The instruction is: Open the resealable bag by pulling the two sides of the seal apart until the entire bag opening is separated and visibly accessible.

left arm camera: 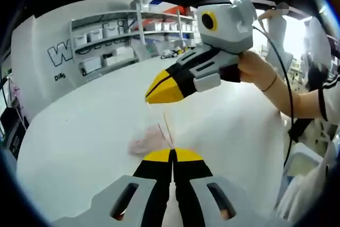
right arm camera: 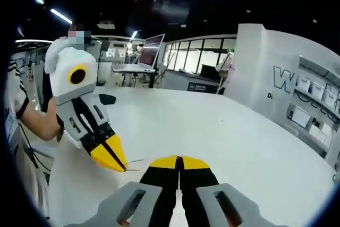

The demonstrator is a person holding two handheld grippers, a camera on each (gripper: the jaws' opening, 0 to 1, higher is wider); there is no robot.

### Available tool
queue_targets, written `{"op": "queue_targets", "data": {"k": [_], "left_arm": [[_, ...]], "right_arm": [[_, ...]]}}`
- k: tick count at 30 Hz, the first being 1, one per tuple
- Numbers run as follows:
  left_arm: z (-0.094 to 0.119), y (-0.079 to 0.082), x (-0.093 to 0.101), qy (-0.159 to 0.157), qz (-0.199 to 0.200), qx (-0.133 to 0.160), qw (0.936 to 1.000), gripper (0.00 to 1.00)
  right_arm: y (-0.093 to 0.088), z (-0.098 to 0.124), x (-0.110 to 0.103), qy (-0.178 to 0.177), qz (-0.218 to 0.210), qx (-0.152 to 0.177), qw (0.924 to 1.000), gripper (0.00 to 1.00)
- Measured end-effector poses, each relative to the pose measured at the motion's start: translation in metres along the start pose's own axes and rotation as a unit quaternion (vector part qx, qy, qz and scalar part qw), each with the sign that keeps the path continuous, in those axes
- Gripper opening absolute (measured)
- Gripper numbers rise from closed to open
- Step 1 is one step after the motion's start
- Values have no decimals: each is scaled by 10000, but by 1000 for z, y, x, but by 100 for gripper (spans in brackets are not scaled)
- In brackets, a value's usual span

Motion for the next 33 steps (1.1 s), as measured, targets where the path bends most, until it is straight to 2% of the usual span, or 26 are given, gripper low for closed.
{"op": "queue_targets", "data": {"k": [9,11,14,22,28,30,33], "left_arm": [[4,0,1,90,-256,198,9994,2],[5,1,2,24,-221,262,9994,2],[6,-2,3,-81,-194,196,9996,2],[7,-6,0,-109,43,231,9997,7],[8,-14,-1,-220,294,220,9991,12],[8,-21,1,-286,294,141,9991,12],[9,-23,0,-244,255,205,9992,12]], "right_arm": [[5,1,-2,13,87,4,10000,0],[4,1,-2,-4,108,-5,9999,0],[3,1,-1,-31,95,-10,10000,0],[1,1,-2,-13,49,24,10000,0],[4,3,1,-25,33,91,10000,0],[6,4,2,-12,9,145,9999,0],[8,5,4,-28,-10,181,9998,0]]}}
Point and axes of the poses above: the point that each gripper's makers call its tool centre point, and the gripper's own axes: z roughly backward along the fingers, x roughly to its right, y roughly out of its top, the point moved 2 cm from there along z, roughly backward along the fingers, and after that the axes turned 14 degrees about y, right-handed, at the moved point
